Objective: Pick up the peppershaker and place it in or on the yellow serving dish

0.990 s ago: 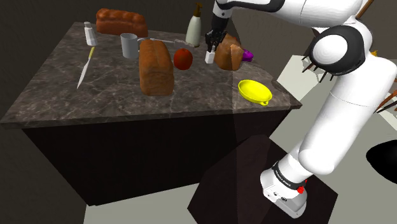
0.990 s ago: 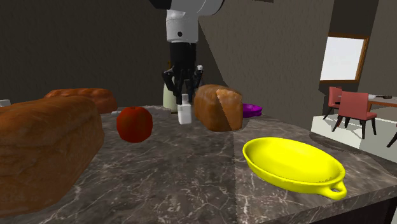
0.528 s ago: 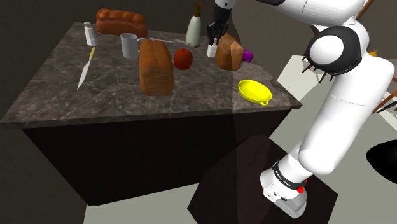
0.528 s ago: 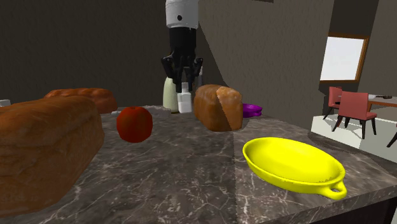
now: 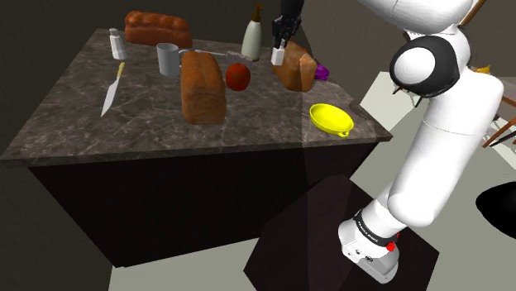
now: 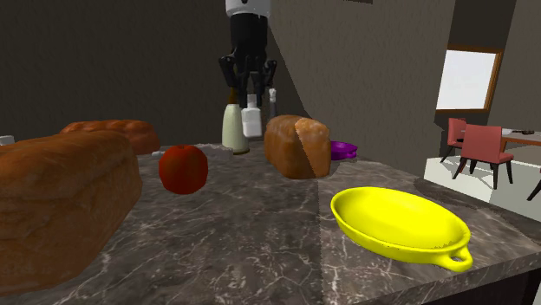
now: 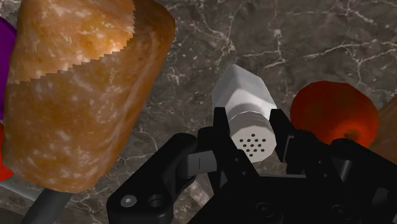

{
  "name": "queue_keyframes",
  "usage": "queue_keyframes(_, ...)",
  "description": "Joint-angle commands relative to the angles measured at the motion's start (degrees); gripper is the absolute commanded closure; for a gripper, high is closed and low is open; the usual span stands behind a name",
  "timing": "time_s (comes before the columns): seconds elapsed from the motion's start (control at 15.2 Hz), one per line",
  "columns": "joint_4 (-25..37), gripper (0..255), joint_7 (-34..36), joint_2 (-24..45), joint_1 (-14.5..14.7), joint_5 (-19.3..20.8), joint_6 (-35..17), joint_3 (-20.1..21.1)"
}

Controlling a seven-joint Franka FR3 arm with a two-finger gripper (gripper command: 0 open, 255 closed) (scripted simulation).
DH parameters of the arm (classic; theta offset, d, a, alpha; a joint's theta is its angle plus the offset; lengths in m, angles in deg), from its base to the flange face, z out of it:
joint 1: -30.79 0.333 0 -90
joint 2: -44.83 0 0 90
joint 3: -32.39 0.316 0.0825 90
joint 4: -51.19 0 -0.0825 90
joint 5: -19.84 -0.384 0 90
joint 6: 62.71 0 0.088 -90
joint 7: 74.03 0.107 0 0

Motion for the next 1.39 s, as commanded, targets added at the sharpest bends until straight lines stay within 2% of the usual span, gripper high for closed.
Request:
queue_keyframes(0.0,-3.6,255,-0.1,-2.9,0.1,0.3,-0.7,-0.1)
queue_keyframes(0.26,-17.3,255,-0.2,-13.9,0.5,1.7,-3.5,-0.3)
queue_keyframes(0.59,-30.1,255,-0.5,-25.8,0.3,3.3,-4.5,-0.4)
queue_keyframes(0.92,-40.0,255,-1.0,-36.8,-0.3,4.8,-3.5,-0.5)
queue_keyframes(1.32,-48.9,255,-2.0,-49.3,-1.4,6.4,0.0,-0.7)
